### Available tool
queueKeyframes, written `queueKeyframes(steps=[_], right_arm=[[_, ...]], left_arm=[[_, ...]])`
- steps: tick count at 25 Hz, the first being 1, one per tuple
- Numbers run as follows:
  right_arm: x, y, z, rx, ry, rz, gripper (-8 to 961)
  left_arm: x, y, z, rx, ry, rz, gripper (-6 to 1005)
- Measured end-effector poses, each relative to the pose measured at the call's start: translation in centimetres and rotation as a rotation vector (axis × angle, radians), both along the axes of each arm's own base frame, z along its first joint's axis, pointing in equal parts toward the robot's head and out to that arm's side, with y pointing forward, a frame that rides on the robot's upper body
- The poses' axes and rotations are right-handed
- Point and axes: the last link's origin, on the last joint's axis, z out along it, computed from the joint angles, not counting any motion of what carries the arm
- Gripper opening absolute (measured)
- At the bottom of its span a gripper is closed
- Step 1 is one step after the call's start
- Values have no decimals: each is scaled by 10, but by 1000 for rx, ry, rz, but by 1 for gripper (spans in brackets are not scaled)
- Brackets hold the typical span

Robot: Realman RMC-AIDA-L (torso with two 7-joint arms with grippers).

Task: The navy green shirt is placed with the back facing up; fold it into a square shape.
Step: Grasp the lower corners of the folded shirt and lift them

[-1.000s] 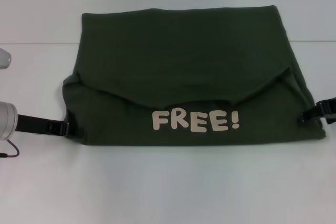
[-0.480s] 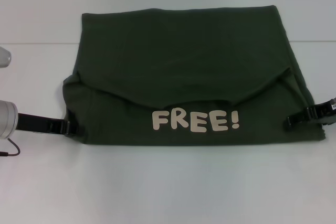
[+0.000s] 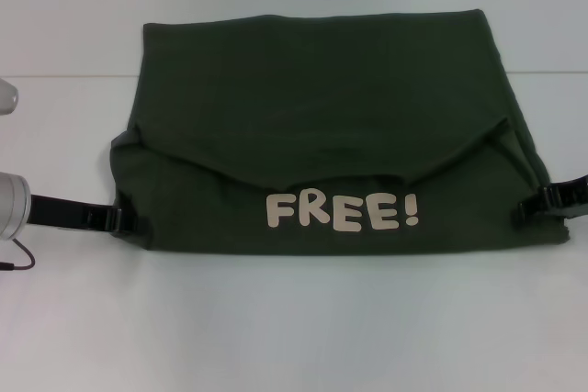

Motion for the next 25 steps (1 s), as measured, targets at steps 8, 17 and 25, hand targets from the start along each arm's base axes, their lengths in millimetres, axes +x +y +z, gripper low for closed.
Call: queueKeyframes(steps=[8, 17, 25], right_arm=[[1, 0, 3, 10, 2, -4, 276], [-1, 2, 9, 3, -3, 7, 35], [-7, -27, 14, -233, 54, 36, 21]], left_arm=[[1, 1, 0, -1, 2, -2, 27], [4, -2, 0, -39, -6, -17, 27], [15, -25, 5, -233, -76, -30, 27]])
